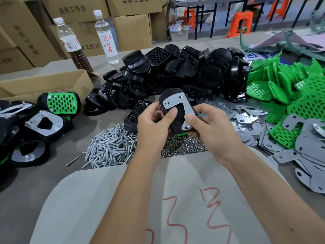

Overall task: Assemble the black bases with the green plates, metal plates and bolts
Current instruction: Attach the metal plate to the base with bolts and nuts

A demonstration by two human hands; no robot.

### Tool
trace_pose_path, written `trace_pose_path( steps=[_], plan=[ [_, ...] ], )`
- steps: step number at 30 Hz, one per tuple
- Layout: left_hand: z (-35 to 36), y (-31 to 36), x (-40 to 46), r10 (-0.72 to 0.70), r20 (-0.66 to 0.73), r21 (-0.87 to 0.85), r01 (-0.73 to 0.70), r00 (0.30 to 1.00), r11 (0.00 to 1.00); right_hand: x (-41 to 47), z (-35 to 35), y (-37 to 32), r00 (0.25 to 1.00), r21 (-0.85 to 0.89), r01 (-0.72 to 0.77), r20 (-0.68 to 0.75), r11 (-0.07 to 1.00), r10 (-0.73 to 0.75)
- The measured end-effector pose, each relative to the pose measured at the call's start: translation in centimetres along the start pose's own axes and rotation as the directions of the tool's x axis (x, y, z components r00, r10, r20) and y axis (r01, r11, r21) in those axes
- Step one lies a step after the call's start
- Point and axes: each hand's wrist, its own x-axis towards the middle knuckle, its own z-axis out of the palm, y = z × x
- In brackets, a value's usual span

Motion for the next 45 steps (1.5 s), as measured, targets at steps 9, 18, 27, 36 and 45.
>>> trace_pose_path(
  steps=[9, 18, 27, 36, 45],
  plan=[
    [6.3, -0.1, 0.0, 0.247, 0.307, 0.76, -0.393, 0.919, 0.518, 2.0, -4.4, 0.0, 0.88, -0.046, 0.073, -0.466, 0.996, -0.086],
    [9.3, -0.6, -0.1, 0.202, 0.428, 0.821, -0.473, 0.881, 0.32, 2.5, -6.1, 0.2, 0.793, 0.064, 0.087, -0.609, 0.994, -0.031],
    [6.6, -0.1, 1.2, 0.091, 0.01, 0.596, -0.079, 0.996, 0.799, 2.4, -5.9, -0.1, 0.79, 0.108, 0.097, -0.613, 0.989, -0.011],
    [-0.7, 0.6, -0.3, -0.102, 0.008, 0.0, 0.102, 0.995, 0.995, 1.2, -1.6, 0.9, 0.97, -0.13, -0.032, -0.243, 0.991, -0.001],
    [-0.8, 1.1, -1.0, -0.084, 0.009, 0.104, 0.083, 0.996, 0.991, 0.3, -0.9, 0.9, 1.0, -0.063, 0.0, -0.019, 0.998, -0.001]
  ],
)
